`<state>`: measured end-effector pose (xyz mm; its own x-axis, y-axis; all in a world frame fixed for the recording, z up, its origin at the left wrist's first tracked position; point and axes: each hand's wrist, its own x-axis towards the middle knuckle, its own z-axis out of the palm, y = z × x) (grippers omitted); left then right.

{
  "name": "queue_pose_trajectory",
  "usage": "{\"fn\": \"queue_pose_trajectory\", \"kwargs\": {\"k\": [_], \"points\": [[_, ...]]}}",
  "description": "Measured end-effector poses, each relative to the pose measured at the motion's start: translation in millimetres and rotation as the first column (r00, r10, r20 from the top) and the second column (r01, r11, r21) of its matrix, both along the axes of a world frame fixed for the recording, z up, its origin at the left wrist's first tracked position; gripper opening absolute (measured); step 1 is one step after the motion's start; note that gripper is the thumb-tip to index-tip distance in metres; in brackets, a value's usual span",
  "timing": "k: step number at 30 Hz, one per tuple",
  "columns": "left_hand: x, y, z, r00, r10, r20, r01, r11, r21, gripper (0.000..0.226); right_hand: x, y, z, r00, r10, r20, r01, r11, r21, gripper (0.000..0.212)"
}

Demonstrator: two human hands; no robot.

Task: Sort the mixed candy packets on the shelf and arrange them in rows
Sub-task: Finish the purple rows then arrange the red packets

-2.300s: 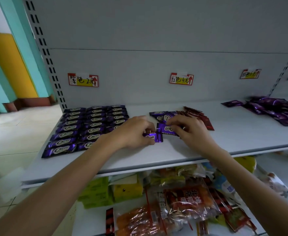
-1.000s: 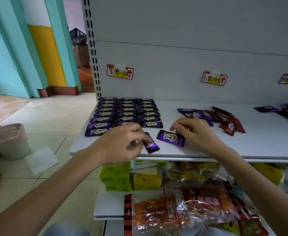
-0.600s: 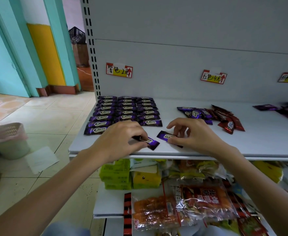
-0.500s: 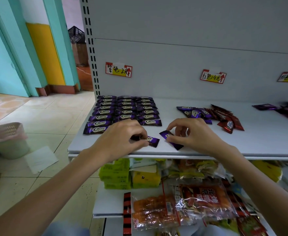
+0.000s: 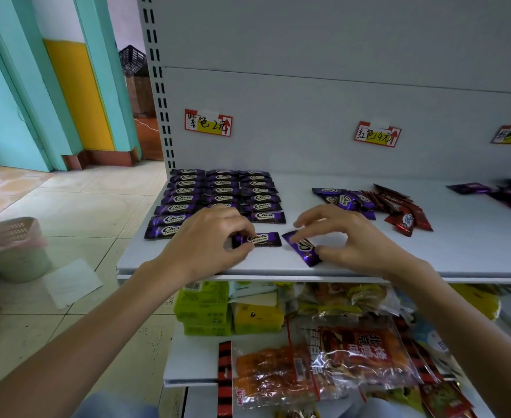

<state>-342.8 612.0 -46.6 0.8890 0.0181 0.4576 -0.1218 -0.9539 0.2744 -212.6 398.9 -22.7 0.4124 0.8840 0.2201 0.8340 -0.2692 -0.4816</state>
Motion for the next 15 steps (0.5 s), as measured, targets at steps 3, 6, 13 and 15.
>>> {"fn": "queue_pose_trajectory", "kwargs": {"k": [3, 6, 13, 15], "points": [[1, 3, -2, 1.0, 0.009, 0.023, -0.01, 1.0, 0.011, 0.022, 3, 3, -2, 0.999, -0.041, -0.033, 0.04, 0.998, -0.045, 0.024], [1, 5, -3, 0.997, 0.02, 0.069, -0.023, 0.999, 0.039, 0.029, 9, 7, -3, 0.986, -0.156, 0.066, 0.159, 0.987, -0.035, 0.017], [0, 10, 2, 0.993, 0.024, 0.113, -0.026, 1.0, 0.014, 0.037, 8, 13, -4, 0.979, -0.161, 0.121, 0.169, 0.984, -0.057, 0.022], [5, 8, 2, 0.997, 0.002, 0.083, -0.007, 0.998, 0.059, 0.028, 9, 13, -5, 0.973, -0.191, 0.127, 0.198, 0.979, -0.047, 0.02]]}}
